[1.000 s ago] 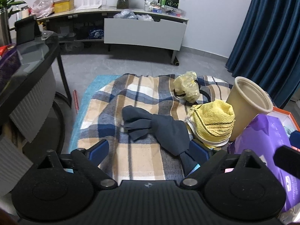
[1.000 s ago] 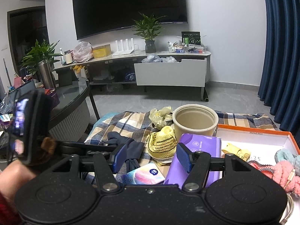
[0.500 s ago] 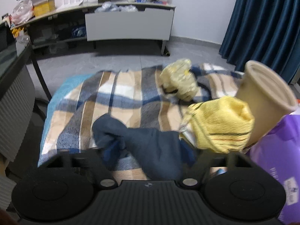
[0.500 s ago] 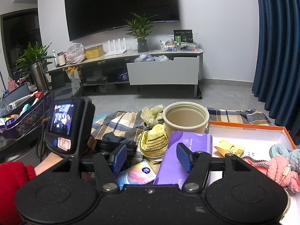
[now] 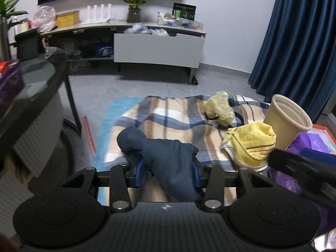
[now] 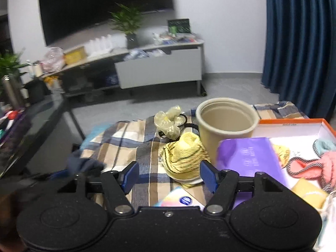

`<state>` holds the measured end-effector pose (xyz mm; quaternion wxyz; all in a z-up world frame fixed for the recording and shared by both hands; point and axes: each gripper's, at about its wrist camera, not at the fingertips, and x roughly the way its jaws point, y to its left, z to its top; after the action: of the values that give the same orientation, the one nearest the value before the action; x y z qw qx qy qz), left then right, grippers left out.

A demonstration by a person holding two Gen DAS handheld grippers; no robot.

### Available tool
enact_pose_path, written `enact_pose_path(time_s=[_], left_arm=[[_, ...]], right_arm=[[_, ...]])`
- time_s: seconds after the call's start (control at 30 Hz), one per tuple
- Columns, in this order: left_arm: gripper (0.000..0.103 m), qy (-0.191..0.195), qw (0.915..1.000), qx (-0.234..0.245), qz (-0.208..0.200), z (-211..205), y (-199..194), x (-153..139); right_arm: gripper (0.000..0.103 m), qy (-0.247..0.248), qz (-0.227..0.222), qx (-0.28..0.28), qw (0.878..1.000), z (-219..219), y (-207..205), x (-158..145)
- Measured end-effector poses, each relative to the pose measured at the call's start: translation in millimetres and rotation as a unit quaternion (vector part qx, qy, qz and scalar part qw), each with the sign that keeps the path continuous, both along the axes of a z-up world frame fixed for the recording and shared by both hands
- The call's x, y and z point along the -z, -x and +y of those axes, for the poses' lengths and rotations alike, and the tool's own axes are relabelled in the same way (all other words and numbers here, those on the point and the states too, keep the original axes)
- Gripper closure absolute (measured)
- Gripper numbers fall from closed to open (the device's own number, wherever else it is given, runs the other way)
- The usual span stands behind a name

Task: Organize soft objects
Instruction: 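Close the left gripper on the glove while the right gripper closes on the yellow striped towel, then lift the glove and yellow striped towel and carry both over the box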

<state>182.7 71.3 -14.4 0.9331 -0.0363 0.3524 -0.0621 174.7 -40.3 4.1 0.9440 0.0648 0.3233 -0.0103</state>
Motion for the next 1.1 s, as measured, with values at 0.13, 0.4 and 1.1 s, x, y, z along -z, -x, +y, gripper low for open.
enact_pose_path(time_s=[0.13, 0.4, 1.1], left_arm=[[0.059, 0.009, 0.9999, -0.009, 0.004, 14, 5, 0], [0.059, 0.017, 0.9997, -0.02, 0.0, 26, 4, 3], [0.059, 0.011, 0.9991, -0.033, -0.023, 0, 41, -35]], right_arm=[[0.024, 0.04, 0.016, 0.048, 0.998, 11, -27, 15], [0.032, 0.141, 0.041, 0.012, 0.989, 26, -65, 33], [0.094, 0.033, -0.078, -0.11, 0.99, -11, 48, -49]])
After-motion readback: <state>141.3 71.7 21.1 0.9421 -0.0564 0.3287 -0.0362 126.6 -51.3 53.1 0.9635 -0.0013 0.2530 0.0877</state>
